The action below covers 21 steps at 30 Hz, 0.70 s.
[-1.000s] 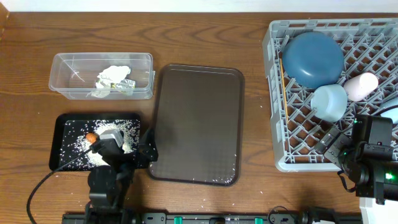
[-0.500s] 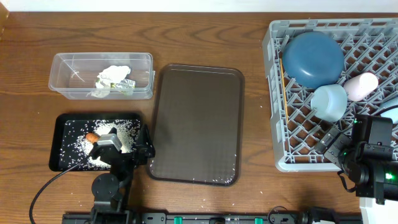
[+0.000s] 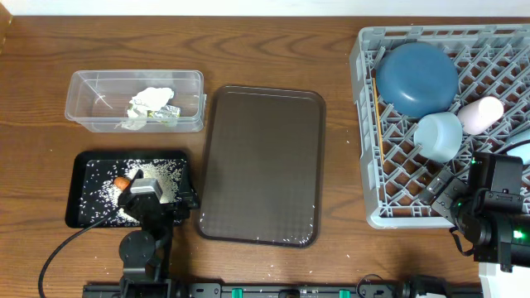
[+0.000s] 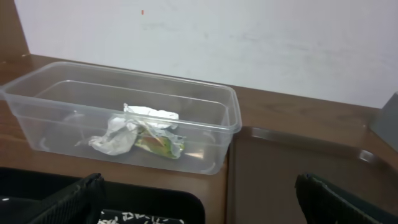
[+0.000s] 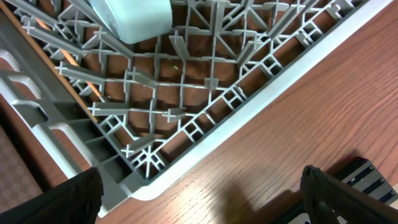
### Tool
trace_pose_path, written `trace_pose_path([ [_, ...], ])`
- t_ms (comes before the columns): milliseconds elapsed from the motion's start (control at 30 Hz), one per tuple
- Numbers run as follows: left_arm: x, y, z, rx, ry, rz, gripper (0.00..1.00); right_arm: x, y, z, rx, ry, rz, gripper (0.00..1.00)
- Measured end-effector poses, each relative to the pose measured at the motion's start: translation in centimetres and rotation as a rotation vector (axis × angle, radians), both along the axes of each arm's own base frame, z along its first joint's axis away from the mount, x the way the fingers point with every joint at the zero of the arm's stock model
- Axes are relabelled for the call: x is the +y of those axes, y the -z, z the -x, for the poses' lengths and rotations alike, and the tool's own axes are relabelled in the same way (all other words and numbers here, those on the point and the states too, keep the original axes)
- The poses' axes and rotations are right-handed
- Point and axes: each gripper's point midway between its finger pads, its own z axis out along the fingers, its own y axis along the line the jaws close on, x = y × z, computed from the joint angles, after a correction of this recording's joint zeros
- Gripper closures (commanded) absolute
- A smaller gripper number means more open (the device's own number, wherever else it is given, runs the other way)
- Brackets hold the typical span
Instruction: Sort waste into correct bins and load items into the dishwasher rack
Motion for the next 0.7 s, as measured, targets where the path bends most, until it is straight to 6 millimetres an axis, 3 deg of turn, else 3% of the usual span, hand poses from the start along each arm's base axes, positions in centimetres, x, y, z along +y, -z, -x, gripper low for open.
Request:
trace_pose_path([
  [700, 0.01, 0.00, 0.01, 0.001, 0.001, -0.016, 0.01, 0.00, 0.00, 0.00, 0.000, 0.000, 0.000, 0.01],
])
